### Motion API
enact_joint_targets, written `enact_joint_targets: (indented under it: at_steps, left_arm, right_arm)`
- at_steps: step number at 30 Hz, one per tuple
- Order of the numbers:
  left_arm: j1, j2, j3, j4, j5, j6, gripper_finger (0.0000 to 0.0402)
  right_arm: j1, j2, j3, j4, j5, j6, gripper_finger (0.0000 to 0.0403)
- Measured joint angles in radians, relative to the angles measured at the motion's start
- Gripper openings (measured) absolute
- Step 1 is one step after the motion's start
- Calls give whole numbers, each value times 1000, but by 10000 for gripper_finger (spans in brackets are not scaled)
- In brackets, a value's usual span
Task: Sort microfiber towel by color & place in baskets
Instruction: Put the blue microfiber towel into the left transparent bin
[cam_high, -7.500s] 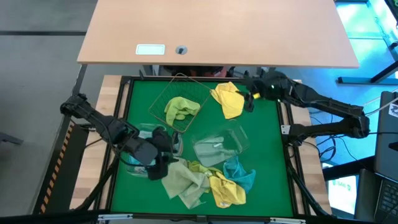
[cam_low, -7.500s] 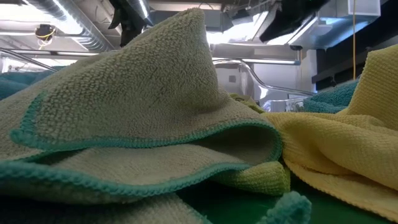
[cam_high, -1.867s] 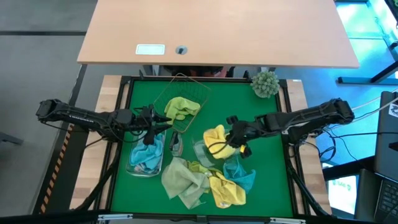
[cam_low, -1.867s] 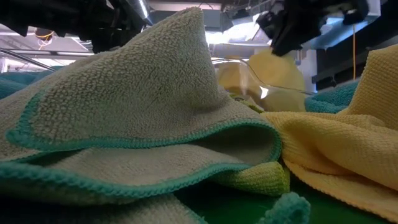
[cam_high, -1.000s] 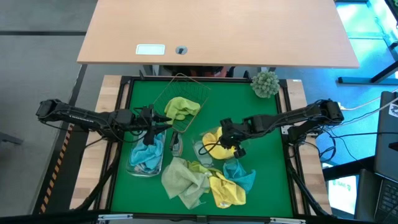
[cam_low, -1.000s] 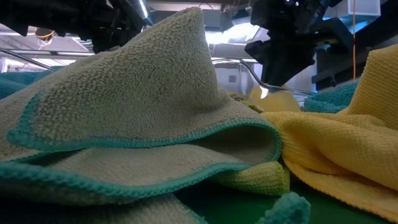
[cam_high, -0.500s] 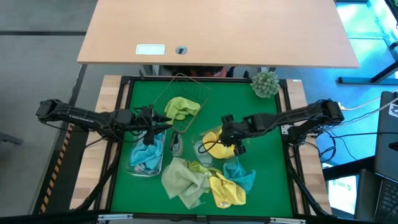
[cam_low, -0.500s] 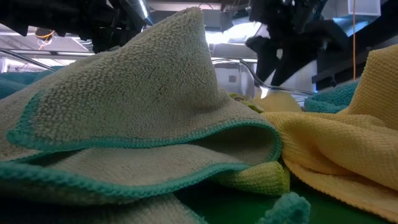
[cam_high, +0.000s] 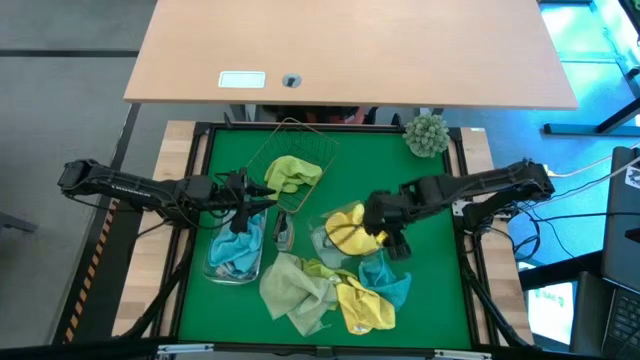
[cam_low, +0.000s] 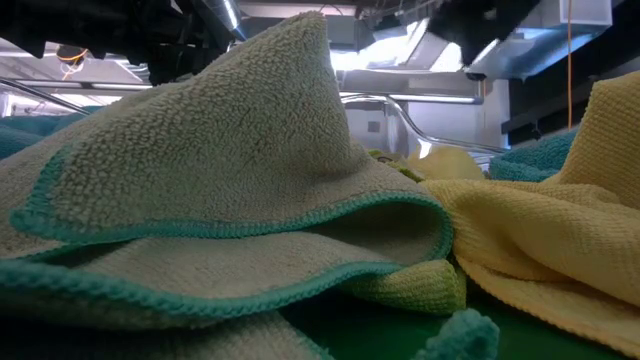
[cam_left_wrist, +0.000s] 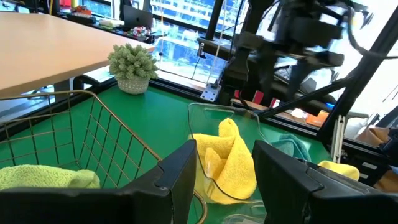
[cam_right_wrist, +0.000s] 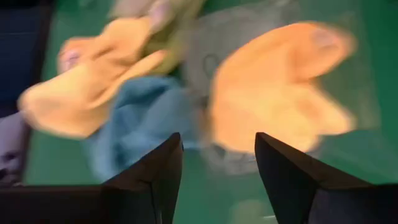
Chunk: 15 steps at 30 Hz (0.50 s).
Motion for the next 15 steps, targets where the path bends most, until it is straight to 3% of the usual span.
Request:
enact_joint_targets:
  at_steps: [5,15]
  left_arm:
    - [0,0,0,0,0,2,153]
    - [0,0,0,0,0,2,153]
  right_arm:
    - [107,0,-4,-69,-96,94,199]
    - [304,0,-135,-9,-41,274,199]
